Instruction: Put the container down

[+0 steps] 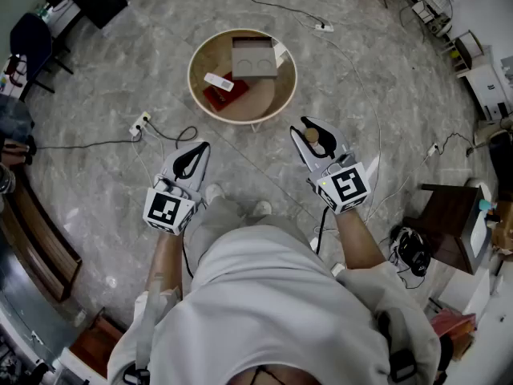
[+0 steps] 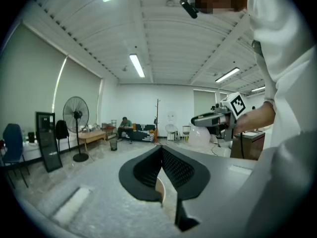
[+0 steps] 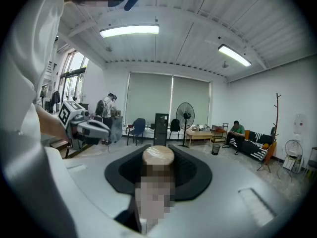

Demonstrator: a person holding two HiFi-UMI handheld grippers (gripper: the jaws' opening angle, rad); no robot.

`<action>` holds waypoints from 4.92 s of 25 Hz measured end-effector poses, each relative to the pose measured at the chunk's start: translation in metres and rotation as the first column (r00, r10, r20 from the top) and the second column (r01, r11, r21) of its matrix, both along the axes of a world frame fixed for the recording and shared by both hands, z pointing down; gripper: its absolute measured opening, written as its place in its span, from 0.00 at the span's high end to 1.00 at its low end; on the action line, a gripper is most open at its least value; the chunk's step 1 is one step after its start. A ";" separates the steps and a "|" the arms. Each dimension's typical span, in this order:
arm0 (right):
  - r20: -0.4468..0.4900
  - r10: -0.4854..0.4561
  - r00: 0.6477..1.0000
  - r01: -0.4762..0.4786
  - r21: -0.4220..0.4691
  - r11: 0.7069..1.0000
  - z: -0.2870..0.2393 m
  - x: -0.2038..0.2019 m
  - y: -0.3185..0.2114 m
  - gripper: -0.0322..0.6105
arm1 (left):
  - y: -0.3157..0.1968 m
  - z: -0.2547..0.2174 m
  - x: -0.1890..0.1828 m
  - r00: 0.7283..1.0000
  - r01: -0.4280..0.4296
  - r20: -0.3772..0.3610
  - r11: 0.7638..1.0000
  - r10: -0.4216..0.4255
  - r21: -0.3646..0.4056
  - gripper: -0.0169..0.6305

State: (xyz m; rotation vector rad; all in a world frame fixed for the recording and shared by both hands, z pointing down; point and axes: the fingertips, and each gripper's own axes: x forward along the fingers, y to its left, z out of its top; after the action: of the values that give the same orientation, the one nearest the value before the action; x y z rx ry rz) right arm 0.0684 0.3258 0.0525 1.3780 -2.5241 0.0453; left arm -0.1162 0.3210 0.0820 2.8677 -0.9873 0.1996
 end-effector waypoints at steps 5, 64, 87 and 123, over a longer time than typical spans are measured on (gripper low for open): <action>0.017 0.009 1.000 -0.010 0.015 1.000 -0.012 0.001 -0.003 0.77 | -0.012 -0.076 0.009 1.000 0.029 -0.002 0.981 -0.029 0.190 0.96; -0.023 -0.096 0.995 0.094 -0.051 0.994 0.112 0.005 -0.301 0.77 | -0.272 0.015 0.041 0.994 0.020 0.108 0.999 -0.025 0.042 0.96; -0.009 -0.167 0.986 0.166 -0.079 0.983 0.326 0.009 -0.429 0.77 | -0.389 0.210 0.069 0.979 0.024 0.203 0.990 0.004 -0.139 0.96; 0.022 -0.177 0.984 0.178 -0.152 0.972 0.556 -0.014 -0.489 0.77 | -0.405 0.424 0.048 0.964 0.038 0.260 0.943 0.052 -0.330 0.96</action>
State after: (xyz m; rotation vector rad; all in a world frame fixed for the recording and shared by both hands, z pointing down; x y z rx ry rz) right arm 0.0542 -0.1635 0.6084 1.0924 -2.5795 0.2069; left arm -0.0677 -0.0837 0.5059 2.5760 -0.8805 0.6978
